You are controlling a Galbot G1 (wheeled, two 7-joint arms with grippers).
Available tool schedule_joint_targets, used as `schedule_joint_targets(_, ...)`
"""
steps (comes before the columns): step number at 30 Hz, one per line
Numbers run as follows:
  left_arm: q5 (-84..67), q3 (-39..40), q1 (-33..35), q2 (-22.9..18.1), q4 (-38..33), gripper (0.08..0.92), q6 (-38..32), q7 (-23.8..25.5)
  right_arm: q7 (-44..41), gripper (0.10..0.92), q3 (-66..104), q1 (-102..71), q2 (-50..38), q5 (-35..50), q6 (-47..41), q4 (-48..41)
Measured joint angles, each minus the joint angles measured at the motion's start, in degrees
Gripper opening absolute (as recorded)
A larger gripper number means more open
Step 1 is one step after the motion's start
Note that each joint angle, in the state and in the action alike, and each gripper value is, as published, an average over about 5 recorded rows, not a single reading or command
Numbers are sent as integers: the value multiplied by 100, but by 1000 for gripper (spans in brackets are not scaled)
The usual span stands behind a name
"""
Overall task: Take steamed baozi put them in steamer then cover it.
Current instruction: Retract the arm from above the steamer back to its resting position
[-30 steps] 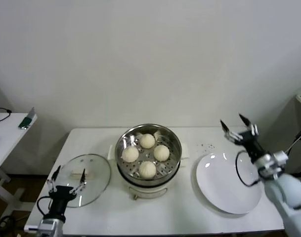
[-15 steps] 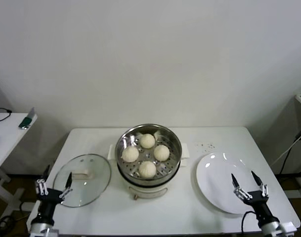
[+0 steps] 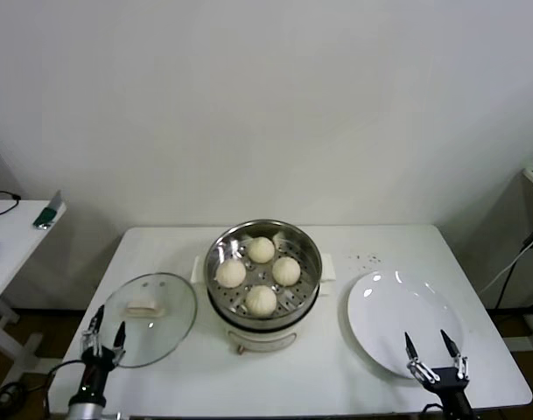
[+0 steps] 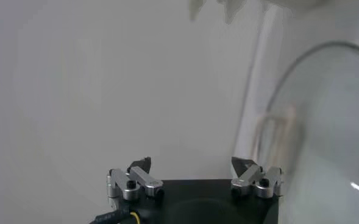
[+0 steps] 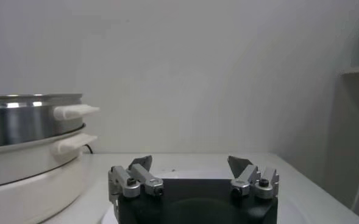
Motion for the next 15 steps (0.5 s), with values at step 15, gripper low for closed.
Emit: schedule_joint_targets(15, 914, 268, -675, -140, 757, 823, 465, -82, 14, 823, -51, -147, 222, -113, 165, -60)
